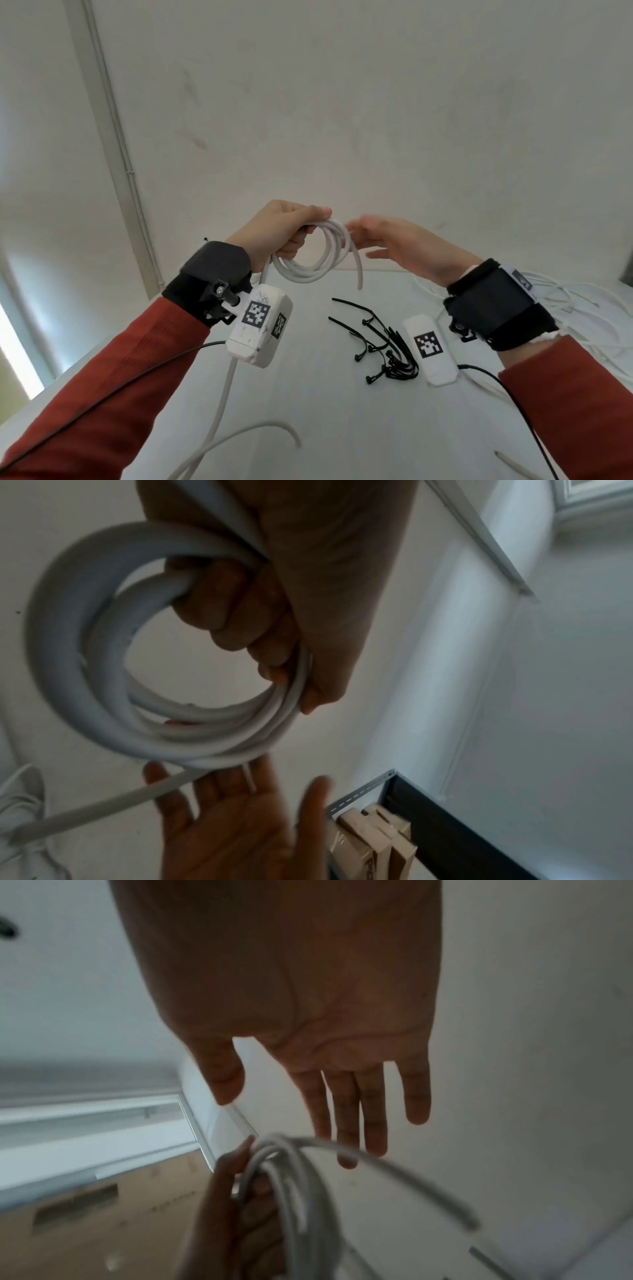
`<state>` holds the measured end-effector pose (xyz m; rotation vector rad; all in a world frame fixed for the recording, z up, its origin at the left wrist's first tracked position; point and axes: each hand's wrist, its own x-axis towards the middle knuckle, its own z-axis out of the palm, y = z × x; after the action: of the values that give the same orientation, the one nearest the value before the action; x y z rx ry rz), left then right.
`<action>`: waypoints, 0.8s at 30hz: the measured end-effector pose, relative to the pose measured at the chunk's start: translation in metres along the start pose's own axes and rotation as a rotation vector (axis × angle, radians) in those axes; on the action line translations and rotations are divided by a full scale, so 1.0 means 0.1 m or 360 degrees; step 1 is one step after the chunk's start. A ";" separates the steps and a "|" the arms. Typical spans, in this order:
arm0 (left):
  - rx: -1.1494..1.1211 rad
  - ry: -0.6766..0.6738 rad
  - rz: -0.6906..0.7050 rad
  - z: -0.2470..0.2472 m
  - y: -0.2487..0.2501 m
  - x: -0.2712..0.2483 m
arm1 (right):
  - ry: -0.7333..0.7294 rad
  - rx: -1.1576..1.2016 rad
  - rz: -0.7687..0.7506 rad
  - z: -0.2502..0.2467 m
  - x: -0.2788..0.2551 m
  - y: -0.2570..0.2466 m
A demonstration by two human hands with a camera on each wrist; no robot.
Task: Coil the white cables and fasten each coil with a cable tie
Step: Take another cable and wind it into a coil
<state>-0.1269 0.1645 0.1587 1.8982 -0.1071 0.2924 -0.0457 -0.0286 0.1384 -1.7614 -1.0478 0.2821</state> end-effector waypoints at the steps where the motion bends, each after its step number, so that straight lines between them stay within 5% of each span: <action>1: 0.0012 -0.0008 0.0002 0.04 0.00 0.00 | 0.0003 0.0127 -0.0033 0.04 0.03 -0.03; 8: -0.0018 0.0262 0.0023 0.21 0.05 0.06 | 0.0161 0.0432 0.0000 0.35 0.16 -0.12; 11: 0.0046 0.0394 0.0148 0.21 0.03 0.10 | 0.0017 0.0701 0.0093 0.27 0.15 -0.17; 16: 0.0097 0.0369 0.0264 0.27 0.07 0.14 | -0.0299 0.1354 0.0143 0.32 0.09 -0.17; 24: -0.0186 0.0308 0.0295 0.31 0.15 0.12 | -0.0298 0.1519 -0.0009 0.47 0.05 -0.19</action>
<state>-0.1138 0.1316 0.1655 1.7374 -0.1668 0.5818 -0.0818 0.0070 0.1350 -0.8765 -0.8287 0.8040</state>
